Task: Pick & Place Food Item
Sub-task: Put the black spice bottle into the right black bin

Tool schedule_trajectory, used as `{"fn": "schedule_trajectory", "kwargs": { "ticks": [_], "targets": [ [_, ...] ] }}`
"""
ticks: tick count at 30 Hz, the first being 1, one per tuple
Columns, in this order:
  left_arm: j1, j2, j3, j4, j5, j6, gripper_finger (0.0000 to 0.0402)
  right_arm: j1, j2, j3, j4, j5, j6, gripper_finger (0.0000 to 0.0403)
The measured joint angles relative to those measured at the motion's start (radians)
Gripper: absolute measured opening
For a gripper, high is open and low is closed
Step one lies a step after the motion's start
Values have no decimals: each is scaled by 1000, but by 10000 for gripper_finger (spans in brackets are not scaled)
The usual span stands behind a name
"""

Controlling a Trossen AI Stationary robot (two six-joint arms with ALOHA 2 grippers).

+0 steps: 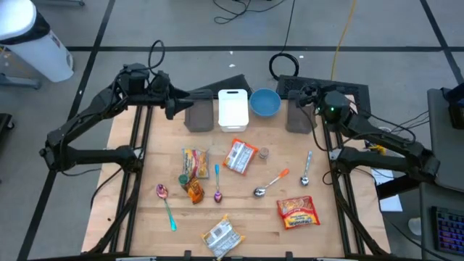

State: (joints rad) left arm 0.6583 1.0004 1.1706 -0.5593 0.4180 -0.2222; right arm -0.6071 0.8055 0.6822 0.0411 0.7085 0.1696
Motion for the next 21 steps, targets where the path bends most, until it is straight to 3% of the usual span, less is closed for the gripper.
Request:
{"fn": "schedule_trajectory", "kwargs": {
  "ticks": [10,21],
  "targets": [
    [-19,0,0,2,-66,-2,298,0,37,-153,143,-2,89,201],
    [-19,1,-1,3,-88,-39,298,0,115,-283,359,-6,76,201]
  ]
}}
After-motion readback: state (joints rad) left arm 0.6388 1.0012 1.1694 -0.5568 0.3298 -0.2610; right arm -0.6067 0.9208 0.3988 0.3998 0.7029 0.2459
